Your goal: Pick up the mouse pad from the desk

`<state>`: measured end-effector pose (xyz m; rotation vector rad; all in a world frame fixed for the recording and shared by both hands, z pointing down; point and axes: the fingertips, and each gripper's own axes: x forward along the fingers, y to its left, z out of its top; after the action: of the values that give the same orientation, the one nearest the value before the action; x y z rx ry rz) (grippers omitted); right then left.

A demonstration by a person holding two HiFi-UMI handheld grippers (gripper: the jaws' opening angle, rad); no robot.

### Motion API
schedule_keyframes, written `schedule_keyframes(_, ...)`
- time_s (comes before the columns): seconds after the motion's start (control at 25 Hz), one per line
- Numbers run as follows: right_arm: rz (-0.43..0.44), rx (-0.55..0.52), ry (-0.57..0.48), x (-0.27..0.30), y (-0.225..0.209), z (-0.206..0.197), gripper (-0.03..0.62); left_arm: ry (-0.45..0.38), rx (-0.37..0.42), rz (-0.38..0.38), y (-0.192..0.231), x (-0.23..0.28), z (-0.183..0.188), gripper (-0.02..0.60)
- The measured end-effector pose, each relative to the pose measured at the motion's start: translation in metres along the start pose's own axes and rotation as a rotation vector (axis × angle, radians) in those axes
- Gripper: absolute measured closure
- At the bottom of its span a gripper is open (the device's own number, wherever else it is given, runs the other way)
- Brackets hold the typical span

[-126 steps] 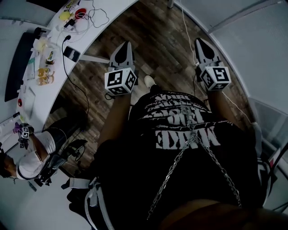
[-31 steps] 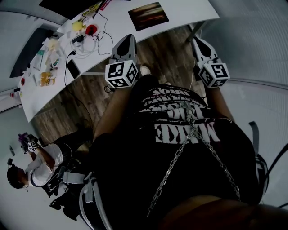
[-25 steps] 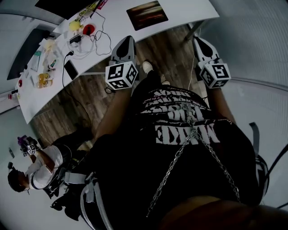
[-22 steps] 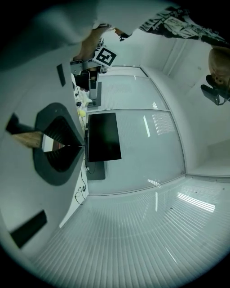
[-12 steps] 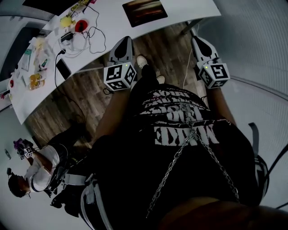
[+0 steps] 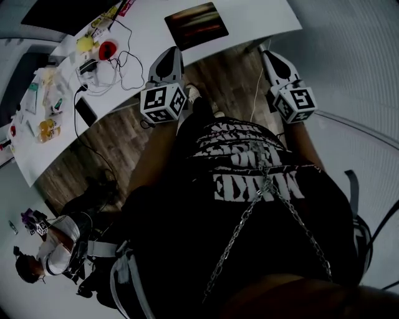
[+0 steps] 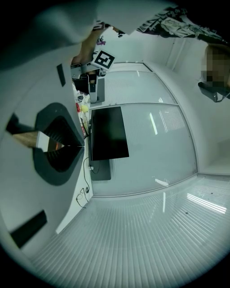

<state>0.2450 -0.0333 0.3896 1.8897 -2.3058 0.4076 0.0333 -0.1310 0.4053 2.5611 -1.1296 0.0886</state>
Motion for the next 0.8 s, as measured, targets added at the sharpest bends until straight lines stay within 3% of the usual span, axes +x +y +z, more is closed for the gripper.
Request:
schedule_keyframes(0.6, -0.032, -0.047, -0.018, 0.078, -0.009, 0.038, 0.592, -0.016, -0.002, -0.029, 0.061, 0.066, 0.040, 0.574)
schedule_keyframes(0.8, -0.074, -0.071, -0.051, 0.097, -0.012, 0.053, 0.592, -0.043, 0.024, -0.079, 0.069, 0.085, 0.056, 0.574)
